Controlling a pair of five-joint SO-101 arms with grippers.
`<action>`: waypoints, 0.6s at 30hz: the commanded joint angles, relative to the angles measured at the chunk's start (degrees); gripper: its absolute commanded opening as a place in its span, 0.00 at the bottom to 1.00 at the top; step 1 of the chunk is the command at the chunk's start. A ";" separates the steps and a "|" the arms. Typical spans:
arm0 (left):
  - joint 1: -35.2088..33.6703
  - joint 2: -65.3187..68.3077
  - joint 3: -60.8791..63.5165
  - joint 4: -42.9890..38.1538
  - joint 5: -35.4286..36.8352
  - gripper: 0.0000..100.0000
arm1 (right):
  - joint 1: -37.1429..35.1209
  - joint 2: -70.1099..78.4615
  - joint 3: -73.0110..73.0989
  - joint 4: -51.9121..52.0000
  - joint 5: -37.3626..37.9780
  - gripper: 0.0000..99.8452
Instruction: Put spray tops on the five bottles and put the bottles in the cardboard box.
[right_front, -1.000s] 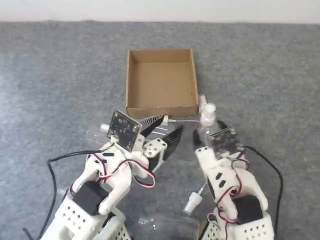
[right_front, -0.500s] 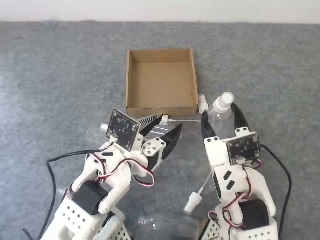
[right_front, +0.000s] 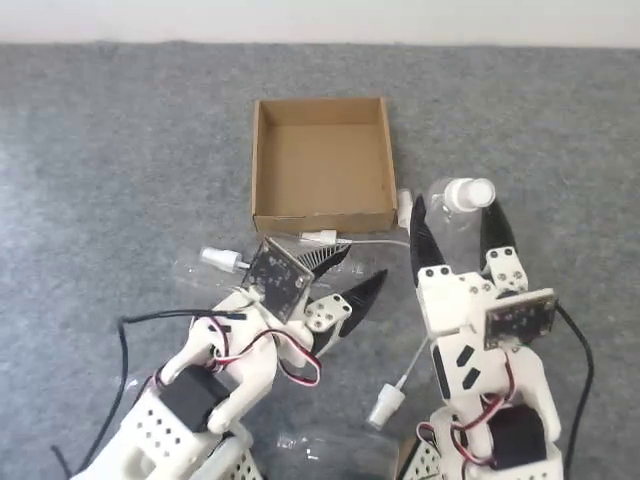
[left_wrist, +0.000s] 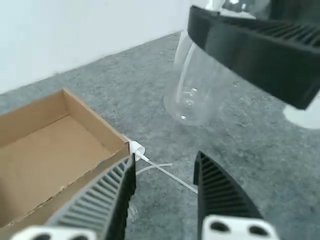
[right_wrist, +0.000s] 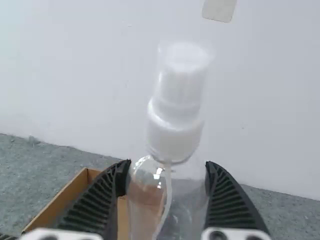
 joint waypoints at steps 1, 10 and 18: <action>0.35 -0.97 -0.57 -3.69 5.01 0.21 | -2.68 10.42 -7.47 -2.15 -1.23 0.03; -0.26 -0.62 -0.48 -4.04 5.63 0.23 | -8.92 18.07 -15.12 1.19 -5.89 0.03; -4.57 -0.44 4.44 -14.15 5.80 0.23 | -10.86 17.98 -17.41 6.29 -6.15 0.03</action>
